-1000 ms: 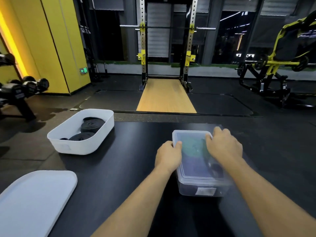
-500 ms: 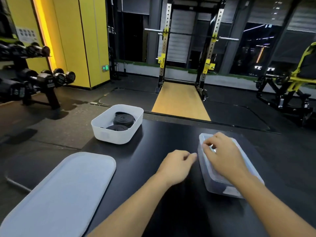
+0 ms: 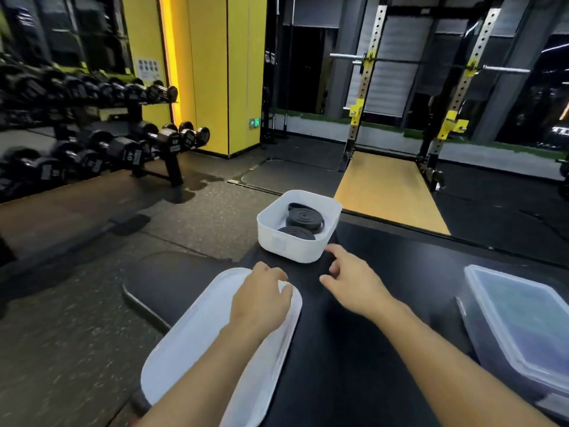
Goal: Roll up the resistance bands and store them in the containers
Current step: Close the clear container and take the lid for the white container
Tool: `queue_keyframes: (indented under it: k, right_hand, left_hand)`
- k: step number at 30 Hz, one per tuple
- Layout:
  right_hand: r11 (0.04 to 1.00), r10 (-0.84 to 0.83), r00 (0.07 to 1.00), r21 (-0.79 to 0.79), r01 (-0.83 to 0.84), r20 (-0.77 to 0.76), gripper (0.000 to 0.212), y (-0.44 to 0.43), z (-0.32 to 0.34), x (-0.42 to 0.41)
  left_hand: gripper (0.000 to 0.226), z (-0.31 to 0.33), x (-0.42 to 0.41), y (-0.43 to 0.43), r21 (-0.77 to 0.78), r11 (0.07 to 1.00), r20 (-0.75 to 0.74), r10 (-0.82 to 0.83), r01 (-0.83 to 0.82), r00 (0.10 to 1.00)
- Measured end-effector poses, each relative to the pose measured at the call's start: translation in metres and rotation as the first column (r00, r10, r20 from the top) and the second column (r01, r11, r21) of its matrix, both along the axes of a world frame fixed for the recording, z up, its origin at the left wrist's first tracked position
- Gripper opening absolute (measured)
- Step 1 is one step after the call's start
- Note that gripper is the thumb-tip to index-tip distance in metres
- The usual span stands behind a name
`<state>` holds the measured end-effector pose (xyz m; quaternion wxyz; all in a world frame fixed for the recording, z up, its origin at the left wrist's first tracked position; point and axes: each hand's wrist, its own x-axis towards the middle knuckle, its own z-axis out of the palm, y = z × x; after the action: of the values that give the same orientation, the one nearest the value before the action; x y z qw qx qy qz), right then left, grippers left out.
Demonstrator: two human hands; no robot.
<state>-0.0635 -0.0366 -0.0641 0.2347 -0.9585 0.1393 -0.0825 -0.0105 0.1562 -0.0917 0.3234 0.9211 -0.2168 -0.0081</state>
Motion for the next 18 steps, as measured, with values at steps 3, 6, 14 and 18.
queue_keyframes:
  k: [3, 6, 14, 18]
  right_hand:
    - [0.999, 0.015, 0.996, -0.032, -0.018, -0.089, 0.089, 0.013, 0.002, 0.031]
    - [0.996, -0.023, 0.990, -0.089, 0.011, -0.137, 0.070, 0.020, -0.001, 0.054]
    - [0.969, -0.221, 0.975, -0.122, 0.215, -0.034, 0.020, 0.008, -0.007, 0.037]
    - [0.970, -0.223, 0.975, -0.105, 0.221, -0.007, 0.020, -0.005, -0.011, -0.003]
  left_hand:
    - [0.038, -0.008, 0.007, 0.024, 0.095, 0.995, 0.005, -0.008, 0.008, 1.000]
    - [0.050, -0.014, 0.006, 0.044, 0.212, 0.976, 0.029, -0.053, 0.046, 0.998]
    - [0.086, -0.029, -0.009, 0.056, 0.390, 0.911, -0.036, -0.129, 0.133, 0.991]
    - [0.075, -0.030, -0.014, 0.049, 0.410, 0.902, -0.058, -0.124, 0.137, 0.991]
